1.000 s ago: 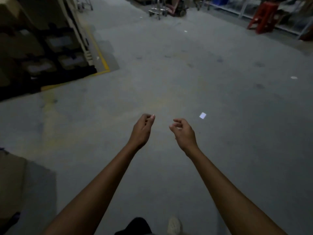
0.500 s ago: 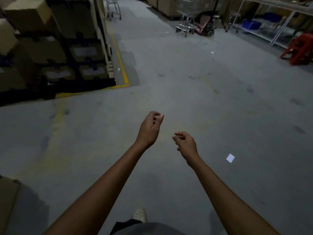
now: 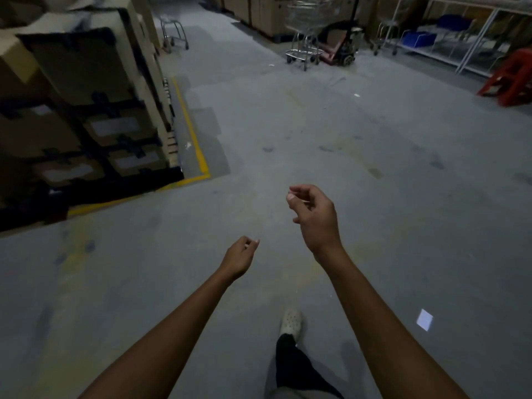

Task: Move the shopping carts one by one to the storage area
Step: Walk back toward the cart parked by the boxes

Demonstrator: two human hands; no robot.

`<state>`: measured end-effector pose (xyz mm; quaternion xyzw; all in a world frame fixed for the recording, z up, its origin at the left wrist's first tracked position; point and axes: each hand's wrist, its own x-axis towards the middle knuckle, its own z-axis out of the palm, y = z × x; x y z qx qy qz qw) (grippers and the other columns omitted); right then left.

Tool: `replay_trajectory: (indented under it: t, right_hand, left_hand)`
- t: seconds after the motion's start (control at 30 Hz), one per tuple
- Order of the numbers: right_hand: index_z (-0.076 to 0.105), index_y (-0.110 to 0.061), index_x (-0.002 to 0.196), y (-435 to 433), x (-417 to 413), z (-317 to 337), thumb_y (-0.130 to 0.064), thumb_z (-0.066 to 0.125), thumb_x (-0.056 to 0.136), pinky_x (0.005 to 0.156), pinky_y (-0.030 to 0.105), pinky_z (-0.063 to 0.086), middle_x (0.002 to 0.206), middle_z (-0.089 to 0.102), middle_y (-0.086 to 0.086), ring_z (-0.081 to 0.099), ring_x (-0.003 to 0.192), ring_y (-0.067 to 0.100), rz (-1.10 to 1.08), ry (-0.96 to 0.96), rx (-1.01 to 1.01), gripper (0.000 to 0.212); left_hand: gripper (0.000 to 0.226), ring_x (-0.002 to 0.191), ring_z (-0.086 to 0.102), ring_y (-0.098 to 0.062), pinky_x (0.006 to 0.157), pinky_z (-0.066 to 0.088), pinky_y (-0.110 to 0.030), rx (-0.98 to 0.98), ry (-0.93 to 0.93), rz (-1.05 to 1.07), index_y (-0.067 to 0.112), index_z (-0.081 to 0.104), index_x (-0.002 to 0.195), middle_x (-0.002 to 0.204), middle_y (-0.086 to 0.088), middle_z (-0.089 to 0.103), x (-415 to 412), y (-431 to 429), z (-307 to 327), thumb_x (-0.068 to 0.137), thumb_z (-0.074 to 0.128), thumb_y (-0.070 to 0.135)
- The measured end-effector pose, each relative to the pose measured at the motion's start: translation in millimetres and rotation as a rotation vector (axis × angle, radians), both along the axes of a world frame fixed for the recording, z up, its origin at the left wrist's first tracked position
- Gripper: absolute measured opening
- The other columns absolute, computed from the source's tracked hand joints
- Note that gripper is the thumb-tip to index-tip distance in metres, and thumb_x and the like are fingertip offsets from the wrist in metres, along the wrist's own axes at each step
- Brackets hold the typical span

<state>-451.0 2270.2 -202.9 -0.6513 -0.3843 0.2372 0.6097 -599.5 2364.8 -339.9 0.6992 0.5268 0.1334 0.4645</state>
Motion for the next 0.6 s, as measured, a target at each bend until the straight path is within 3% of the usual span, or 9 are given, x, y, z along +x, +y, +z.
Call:
replay_trajectory:
  t: [0.2, 0.4, 0.6]
  right_hand:
    - [0.064, -0.024, 0.109, 165, 125, -48, -0.028, 0.067, 0.093, 0.087, 0.045, 0.057, 0.1, 0.066, -0.006, 0.065, 0.095, 0.014, -0.072, 0.102, -0.162, 0.017]
    - [0.063, -0.025, 0.109, 286, 223, -87, -0.029, 0.065, 0.093, 0.091, 0.045, 0.056, 0.102, 0.068, -0.002, 0.066, 0.097, 0.019, -0.06, 0.162, -0.376, 0.016]
    - [0.063, -0.022, 0.107, 397, 301, -124, -0.028, 0.066, 0.094, 0.092, 0.047, 0.056, 0.1, 0.067, -0.002, 0.066, 0.098, 0.023, -0.057, 0.238, -0.455, 0.015]
  left_hand:
    - [0.035, 0.099, 0.062, -0.026, 0.085, 0.049, -0.039, 0.111, -0.14, 0.025, 0.013, 0.059, 0.103, 0.104, -0.007, 0.065, 138, 162, 61, 0.102, 0.046, 0.046]
    - [0.029, 0.097, 0.061, -0.015, 0.082, 0.05, -0.037, 0.252, -0.361, 0.013, 0.018, 0.062, 0.104, 0.101, 0.001, 0.066, 239, 278, 142, 0.101, 0.048, 0.043]
    - [0.032, 0.094, 0.062, -0.023, 0.079, 0.052, -0.043, 0.284, -0.425, 0.022, 0.014, 0.064, 0.1, 0.098, -0.007, 0.066, 319, 397, 136, 0.099, 0.049, 0.042]
